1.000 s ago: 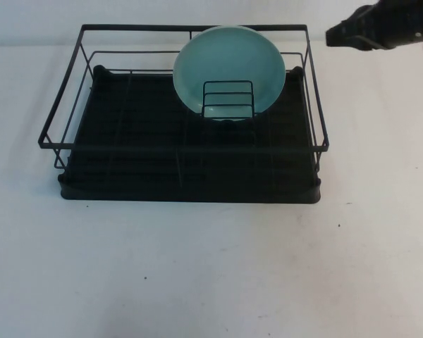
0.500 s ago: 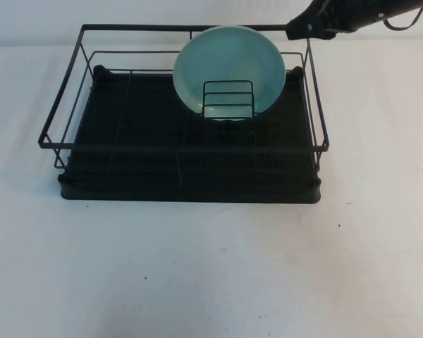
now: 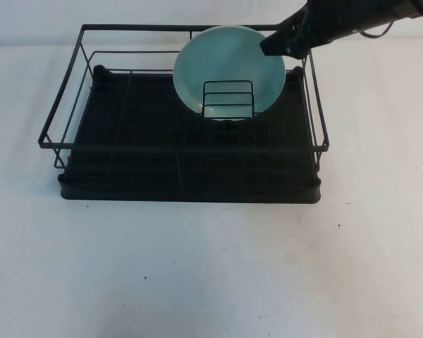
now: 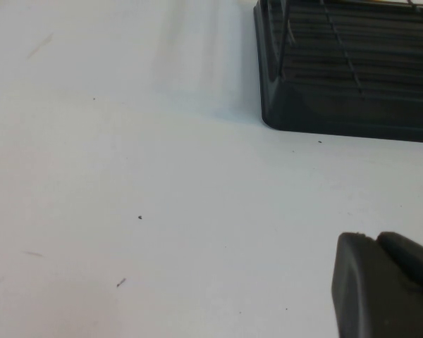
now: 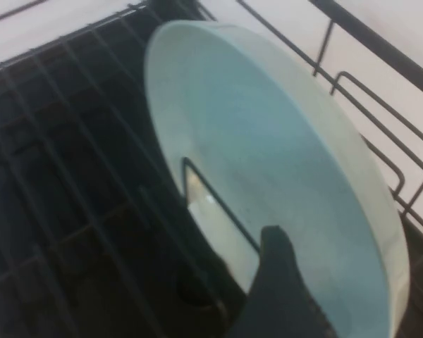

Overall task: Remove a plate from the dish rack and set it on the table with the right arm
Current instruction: Grasp the plate from the shelf

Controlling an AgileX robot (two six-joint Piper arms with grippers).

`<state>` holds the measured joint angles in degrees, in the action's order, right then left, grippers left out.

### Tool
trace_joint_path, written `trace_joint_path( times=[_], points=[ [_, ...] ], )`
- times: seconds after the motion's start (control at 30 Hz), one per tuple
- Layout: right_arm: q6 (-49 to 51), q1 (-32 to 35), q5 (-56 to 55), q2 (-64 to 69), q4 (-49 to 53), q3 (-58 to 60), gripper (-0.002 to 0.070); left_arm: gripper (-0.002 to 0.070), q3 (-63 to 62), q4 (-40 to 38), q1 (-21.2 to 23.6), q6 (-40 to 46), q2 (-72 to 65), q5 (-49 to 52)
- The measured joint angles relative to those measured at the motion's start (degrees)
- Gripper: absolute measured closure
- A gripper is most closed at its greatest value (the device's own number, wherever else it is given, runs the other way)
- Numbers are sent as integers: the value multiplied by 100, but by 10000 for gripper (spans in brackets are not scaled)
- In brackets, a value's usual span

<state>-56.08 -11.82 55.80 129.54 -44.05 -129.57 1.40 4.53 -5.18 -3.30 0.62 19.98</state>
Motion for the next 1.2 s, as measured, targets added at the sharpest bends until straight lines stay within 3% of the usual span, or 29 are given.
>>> trace_joint_path(
  times=[0.6,0.87,1.2],
  points=[
    [-147,-25,-546,415,148,0,258,679,0,0,0,0,0,0],
    [-160,-25,-503,415,148,0,413,679,0,0,0,0,0,0],
    [-163,-25,-395,415,148,0,542,679,0,0,0,0,0,0]
  ],
)
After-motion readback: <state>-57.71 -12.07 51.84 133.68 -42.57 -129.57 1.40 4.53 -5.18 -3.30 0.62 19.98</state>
